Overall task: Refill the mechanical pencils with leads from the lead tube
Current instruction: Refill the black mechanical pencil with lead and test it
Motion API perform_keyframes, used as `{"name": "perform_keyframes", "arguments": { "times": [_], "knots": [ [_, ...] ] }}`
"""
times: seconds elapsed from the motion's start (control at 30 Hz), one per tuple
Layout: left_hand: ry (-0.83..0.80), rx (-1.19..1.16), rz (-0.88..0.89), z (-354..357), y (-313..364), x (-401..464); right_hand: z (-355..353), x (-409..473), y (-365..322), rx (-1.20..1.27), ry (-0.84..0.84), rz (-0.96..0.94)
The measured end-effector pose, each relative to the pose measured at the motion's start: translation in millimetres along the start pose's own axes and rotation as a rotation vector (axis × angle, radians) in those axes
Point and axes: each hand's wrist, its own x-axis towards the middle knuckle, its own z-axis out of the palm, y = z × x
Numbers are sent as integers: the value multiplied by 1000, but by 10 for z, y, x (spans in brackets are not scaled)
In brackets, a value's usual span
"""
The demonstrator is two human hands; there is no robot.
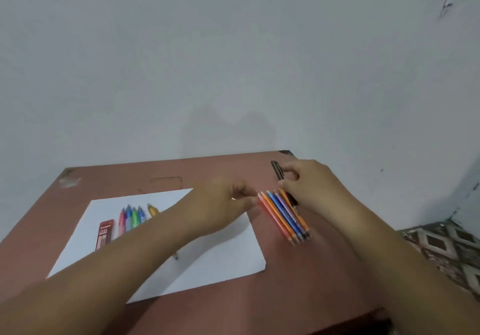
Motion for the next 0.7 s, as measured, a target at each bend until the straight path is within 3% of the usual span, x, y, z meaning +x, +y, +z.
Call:
{"name": "perform_keyframes", "arguments": {
  "times": [0.13,0.3,0.7],
  "knots": [
    [-14,214,23,245,159,153,-38,-111,313,-94,-16,120],
    [-33,328,58,406,229,257,33,-187,491,-170,-36,98],
    [-66,319,-19,322,73,293,233,-197,373,-176,-80,-1]
  ]
}}
